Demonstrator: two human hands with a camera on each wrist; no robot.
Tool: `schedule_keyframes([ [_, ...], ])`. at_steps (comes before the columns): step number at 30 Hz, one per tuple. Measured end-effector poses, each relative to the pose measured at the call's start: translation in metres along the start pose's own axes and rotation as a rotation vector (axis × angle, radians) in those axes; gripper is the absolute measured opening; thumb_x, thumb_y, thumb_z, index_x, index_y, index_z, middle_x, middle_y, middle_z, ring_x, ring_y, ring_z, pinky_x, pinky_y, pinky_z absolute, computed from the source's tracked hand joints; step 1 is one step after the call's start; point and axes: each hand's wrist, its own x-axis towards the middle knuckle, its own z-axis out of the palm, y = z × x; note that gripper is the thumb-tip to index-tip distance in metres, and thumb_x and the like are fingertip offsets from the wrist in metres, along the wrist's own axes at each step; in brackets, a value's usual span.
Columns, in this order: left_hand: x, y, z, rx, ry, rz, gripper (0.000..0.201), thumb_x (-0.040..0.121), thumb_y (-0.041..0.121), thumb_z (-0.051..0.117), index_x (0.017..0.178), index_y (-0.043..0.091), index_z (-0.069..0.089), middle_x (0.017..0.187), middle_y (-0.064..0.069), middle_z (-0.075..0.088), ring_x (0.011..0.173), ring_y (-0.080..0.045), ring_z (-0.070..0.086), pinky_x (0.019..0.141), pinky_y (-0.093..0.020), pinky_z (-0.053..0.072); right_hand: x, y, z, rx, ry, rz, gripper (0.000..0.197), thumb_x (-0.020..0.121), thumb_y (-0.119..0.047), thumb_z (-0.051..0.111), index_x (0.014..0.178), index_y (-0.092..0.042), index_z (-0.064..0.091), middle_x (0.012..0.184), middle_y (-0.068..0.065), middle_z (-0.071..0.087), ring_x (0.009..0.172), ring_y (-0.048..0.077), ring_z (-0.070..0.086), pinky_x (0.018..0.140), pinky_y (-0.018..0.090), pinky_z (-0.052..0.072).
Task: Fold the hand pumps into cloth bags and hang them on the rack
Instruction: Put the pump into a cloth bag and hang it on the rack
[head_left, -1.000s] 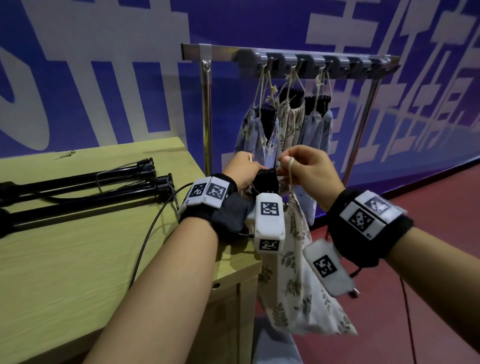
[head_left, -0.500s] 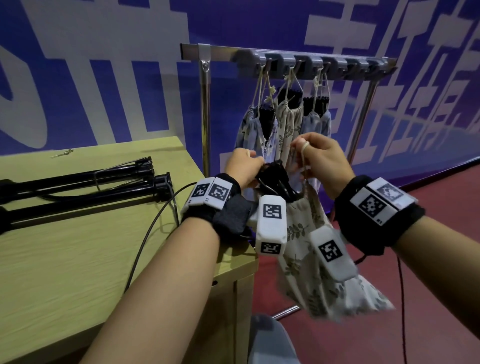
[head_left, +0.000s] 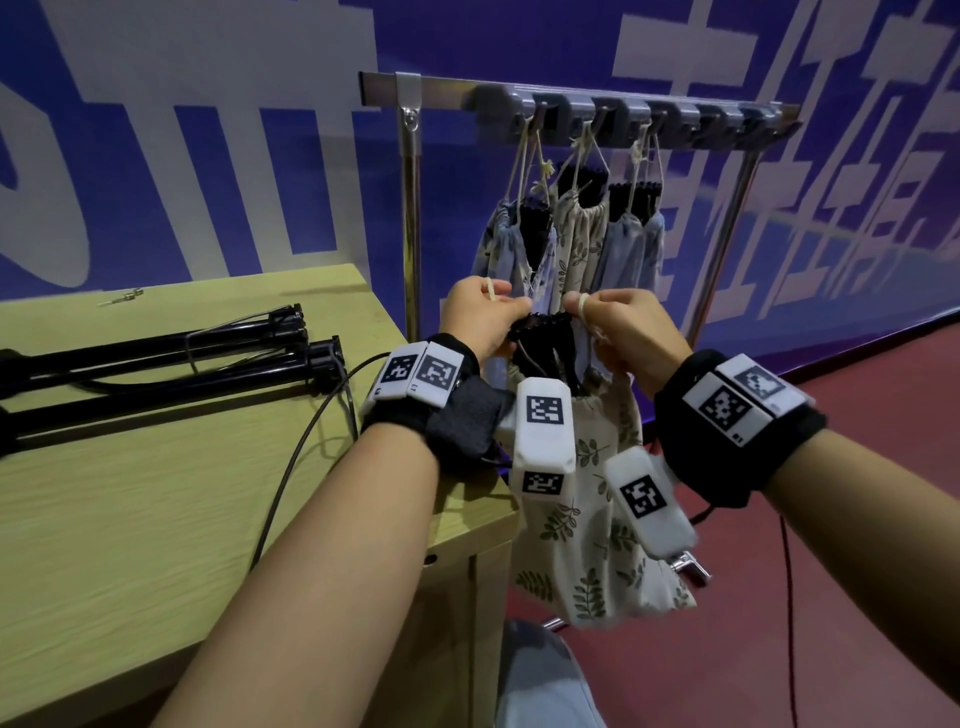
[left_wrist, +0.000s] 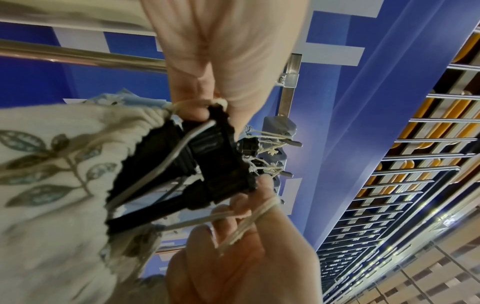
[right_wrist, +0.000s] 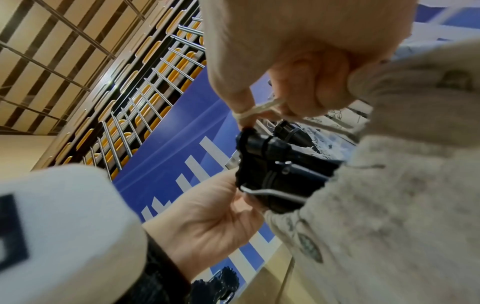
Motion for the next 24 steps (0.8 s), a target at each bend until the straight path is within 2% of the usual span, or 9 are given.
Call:
schedule_keyframes([
  [4, -0.002, -0.001, 0.001, 0.132, -0.064, 0.046, 0.029, 0.085, 0.009, 0.064, 0.114, 0.005, 0.060, 0.098, -0.009, 0.062, 0.086, -0.020, 0.059, 0.050, -0.022, 0.050, 0.000, -0.001, 0.003, -0.094, -0.153, 0.068, 0.021, 0.093, -0.016, 0.052, 0.081, -0.005, 0.065, 0.053, 0.004, 0.024, 0.031, 0.009, 0.022, 0.041, 0.018, 0.018],
  [7, -0.004, 0.001, 0.000, 0.130, 0.025, 0.058, 0.011, 0.081, 0.009, 0.063, 0.073, 0.012, 0.069, 0.070, 0.001, 0.068, 0.070, -0.015, 0.059, 0.068, -0.031, 0.052, 0.004, 0.003, 0.005, -0.182, -0.169, 0.152, 0.042, 0.091, -0.016, 0.051, 0.115, 0.019, 0.051, 0.055, 0.005, 0.023, 0.037, 0.012, 0.023, 0.040, 0.018, 0.018],
  [9, -0.004, 0.003, 0.000, 0.030, 0.107, 0.004, 0.029, 0.081, 0.010, 0.057, 0.053, 0.016, 0.062, 0.044, 0.005, 0.057, 0.057, -0.016, 0.053, 0.064, -0.032, 0.046, 0.006, 0.005, 0.005, -0.226, -0.177, 0.175, 0.043, 0.090, -0.016, 0.053, 0.110, 0.022, 0.050, 0.055, 0.005, 0.021, 0.041, 0.014, 0.022, 0.039, 0.016, 0.017],
  [10, -0.004, 0.004, 0.000, -0.036, 0.127, -0.017, 0.031, 0.081, 0.008, 0.055, 0.052, 0.015, 0.061, 0.041, 0.004, 0.051, 0.053, -0.018, 0.048, 0.061, -0.031, 0.042, 0.007, 0.004, 0.005, -0.238, -0.180, 0.176, 0.035, 0.089, -0.016, 0.053, 0.093, 0.019, 0.056, 0.055, 0.005, 0.021, 0.042, 0.015, 0.022, 0.038, 0.015, 0.018],
  [11, -0.006, 0.006, 0.000, -0.096, 0.132, -0.026, 0.029, 0.082, 0.006, 0.052, 0.054, 0.013, 0.061, 0.042, 0.001, 0.046, 0.052, -0.019, 0.044, 0.058, -0.030, 0.040, 0.008, 0.003, 0.005, -0.243, -0.177, 0.167, 0.025, 0.089, -0.015, 0.054, 0.075, 0.005, 0.056, 0.055, 0.005, 0.021, 0.041, 0.015, 0.022, 0.037, 0.015, 0.018],
  [13, -0.008, 0.008, 0.001, -0.167, 0.122, -0.012, 0.027, 0.083, 0.004, 0.050, 0.059, 0.012, 0.061, 0.046, -0.001, 0.040, 0.051, -0.019, 0.039, 0.050, -0.027, 0.038, 0.011, 0.002, 0.003, -0.257, -0.157, 0.144, 0.017, 0.088, -0.014, 0.054, 0.073, -0.011, 0.048, 0.055, 0.006, 0.023, 0.034, 0.012, 0.022, 0.037, 0.014, 0.018],
  [18, -0.014, 0.013, 0.001, -0.263, 0.036, 0.030, 0.027, 0.087, 0.003, 0.048, 0.063, 0.008, 0.061, 0.037, 0.007, 0.040, 0.034, -0.009, 0.032, 0.042, -0.021, 0.027, 0.012, 0.001, -0.003, -0.236, -0.099, 0.129, 0.021, 0.089, -0.014, 0.055, 0.070, -0.010, 0.047, 0.054, 0.007, 0.030, 0.034, 0.012, 0.027, 0.037, 0.016, 0.022],
  [21, -0.016, 0.019, 0.002, -0.351, -0.072, 0.014, 0.018, 0.091, -0.002, 0.044, 0.081, 0.006, 0.056, 0.061, -0.002, 0.057, 0.035, -0.005, 0.042, 0.038, -0.019, 0.038, 0.010, 0.007, -0.010, -0.122, -0.008, 0.079, 0.026, 0.092, -0.020, 0.054, 0.069, -0.010, 0.049, 0.060, 0.009, 0.040, 0.039, 0.012, 0.038, 0.047, 0.023, 0.039],
  [24, -0.020, 0.025, 0.004, -0.452, -0.175, -0.059, 0.019, 0.093, -0.007, 0.039, 0.111, 0.000, 0.043, 0.092, -0.012, 0.061, 0.059, -0.014, 0.059, 0.048, -0.019, 0.051, 0.003, 0.012, -0.014, 0.034, -0.003, 0.087, 0.036, 0.095, -0.027, 0.053, 0.065, -0.008, 0.048, 0.061, 0.011, 0.048, 0.048, 0.015, 0.049, 0.056, 0.025, 0.051],
])
